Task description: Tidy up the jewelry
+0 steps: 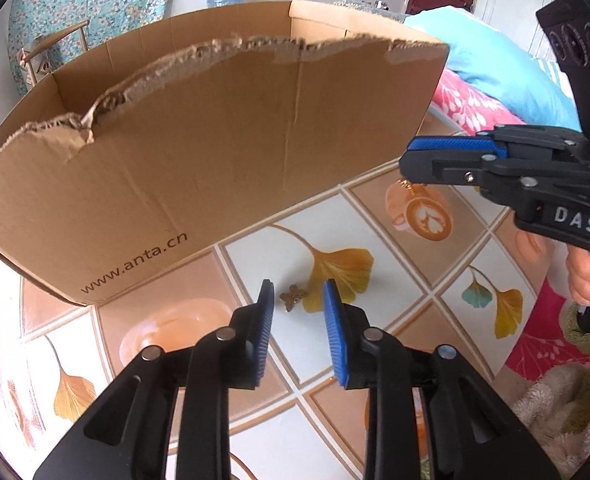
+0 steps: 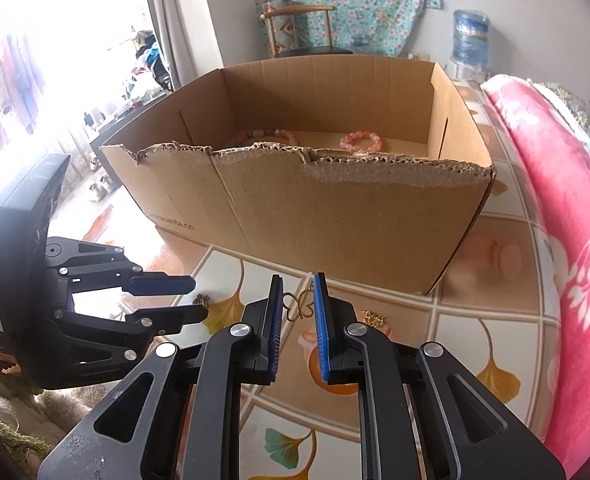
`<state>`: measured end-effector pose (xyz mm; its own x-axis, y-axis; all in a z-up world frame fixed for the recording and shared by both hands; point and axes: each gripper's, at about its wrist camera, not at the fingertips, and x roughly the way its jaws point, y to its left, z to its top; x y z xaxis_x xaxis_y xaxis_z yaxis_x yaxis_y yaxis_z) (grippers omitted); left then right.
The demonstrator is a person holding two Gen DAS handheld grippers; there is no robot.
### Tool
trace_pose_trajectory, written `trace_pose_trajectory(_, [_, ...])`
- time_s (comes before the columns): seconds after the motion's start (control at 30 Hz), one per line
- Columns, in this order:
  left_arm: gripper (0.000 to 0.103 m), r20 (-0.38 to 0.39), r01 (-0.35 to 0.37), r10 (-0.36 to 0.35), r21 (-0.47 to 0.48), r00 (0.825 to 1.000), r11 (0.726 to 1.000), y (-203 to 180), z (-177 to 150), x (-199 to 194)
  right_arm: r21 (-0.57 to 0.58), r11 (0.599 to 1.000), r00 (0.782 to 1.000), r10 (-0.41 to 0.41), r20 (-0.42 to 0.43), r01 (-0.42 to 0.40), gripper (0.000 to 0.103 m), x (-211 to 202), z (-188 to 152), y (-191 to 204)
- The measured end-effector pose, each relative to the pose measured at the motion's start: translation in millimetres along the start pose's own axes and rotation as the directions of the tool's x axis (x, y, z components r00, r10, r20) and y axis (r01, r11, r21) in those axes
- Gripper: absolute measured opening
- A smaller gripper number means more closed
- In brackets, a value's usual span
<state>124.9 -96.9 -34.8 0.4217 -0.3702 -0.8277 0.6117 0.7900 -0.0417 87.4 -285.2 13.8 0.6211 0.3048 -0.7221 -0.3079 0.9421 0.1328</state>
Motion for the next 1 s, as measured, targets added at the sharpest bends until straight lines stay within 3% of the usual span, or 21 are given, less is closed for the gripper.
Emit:
trace_pose_trajectory(0.1, [0.025,0.008,-0.004,0.004,-0.003,1.0,1.0,0.9,1.0,2.3,0.002,1.0,1.0,0.001,0.001,-0.001,0.013,-0.3,-0.2,0.0])
trace_pose_trajectory(0.23, [0.019,0.012,-0.046,0.045,0.039,0.999,0.998,-3.7,0.2,4.8,0.004,1.0,1.0,0.001,0.0,-0.001,0.013,0.0,-0.3,-0.6])
trace_pose_trajectory(0.47, [0.007,0.014,-0.051,0.05,0.07,0.999,0.996,-15.3,2.6,9.9,0.006,1.0,1.0,0.002,0.002,-0.002,0.013,0.0,0.3,-0.2])
trace_pose_trajectory(1.0, [0.007,0.033,-0.054,0.051,0.086,0.998,0.995,-22.1,0.6,7.8,0.005,1.0,1.0,-0.003,0.006,0.003,0.013,-0.8,1.4,-1.5])
